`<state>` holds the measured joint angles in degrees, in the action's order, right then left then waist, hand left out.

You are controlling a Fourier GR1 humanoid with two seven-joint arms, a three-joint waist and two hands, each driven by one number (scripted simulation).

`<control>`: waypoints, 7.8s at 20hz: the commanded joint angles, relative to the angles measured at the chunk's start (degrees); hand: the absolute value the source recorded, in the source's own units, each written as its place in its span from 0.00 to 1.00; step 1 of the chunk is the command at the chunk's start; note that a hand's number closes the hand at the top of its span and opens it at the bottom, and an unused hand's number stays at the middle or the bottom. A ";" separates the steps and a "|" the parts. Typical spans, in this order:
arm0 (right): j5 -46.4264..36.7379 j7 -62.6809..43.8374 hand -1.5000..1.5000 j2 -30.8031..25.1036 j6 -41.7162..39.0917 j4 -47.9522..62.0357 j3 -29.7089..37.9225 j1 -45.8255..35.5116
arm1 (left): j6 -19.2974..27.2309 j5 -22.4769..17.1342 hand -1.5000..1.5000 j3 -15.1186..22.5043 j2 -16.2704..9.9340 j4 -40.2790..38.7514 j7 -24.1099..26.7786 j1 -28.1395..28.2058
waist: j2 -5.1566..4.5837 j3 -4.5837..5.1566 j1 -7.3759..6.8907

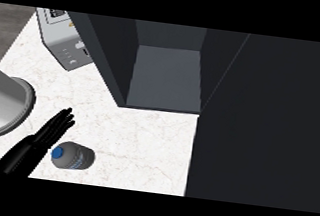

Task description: Pick up the bottled water, place it into the cabinet and close the cabinet

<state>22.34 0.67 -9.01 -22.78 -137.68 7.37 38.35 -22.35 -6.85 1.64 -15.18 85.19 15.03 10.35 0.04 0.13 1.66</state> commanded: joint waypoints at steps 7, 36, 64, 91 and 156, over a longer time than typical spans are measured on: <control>11.39 -1.63 0.00 -0.56 -2.04 -12.77 2.49 9.56 | 1.71 5.62 0.00 -2.00 1.38 -20.16 11.99 -6.16 | 0.09 0.04 0.44; 12.45 4.30 0.00 -3.52 -2.93 -10.39 5.74 13.24 | -14.10 0.26 1.00 -0.31 8.19 -42.62 28.50 -15.88 | 0.07 0.01 -0.70; 17.05 7.00 0.00 -6.53 -3.79 -9.72 10.83 16.05 | 18.47 -8.80 1.00 -0.12 15.06 -18.52 7.84 -22.36 | 0.23 -0.07 -1.23; 17.71 9.12 0.00 -8.77 -4.04 -5.11 9.31 11.69 | 54.11 -8.47 1.00 13.47 15.16 -31.16 -5.31 -49.00 | -0.59 -0.01 1.29; 19.93 4.68 0.00 -11.23 0.23 -5.45 12.89 8.45 | 48.95 -25.58 0.00 25.86 15.18 -31.72 15.87 -47.15 | 0.47 -0.07 -1.93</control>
<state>40.48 9.10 -21.59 -25.66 -134.08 19.08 44.94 26.52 -33.31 24.78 0.00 46.27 32.08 -43.11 0.40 0.08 0.85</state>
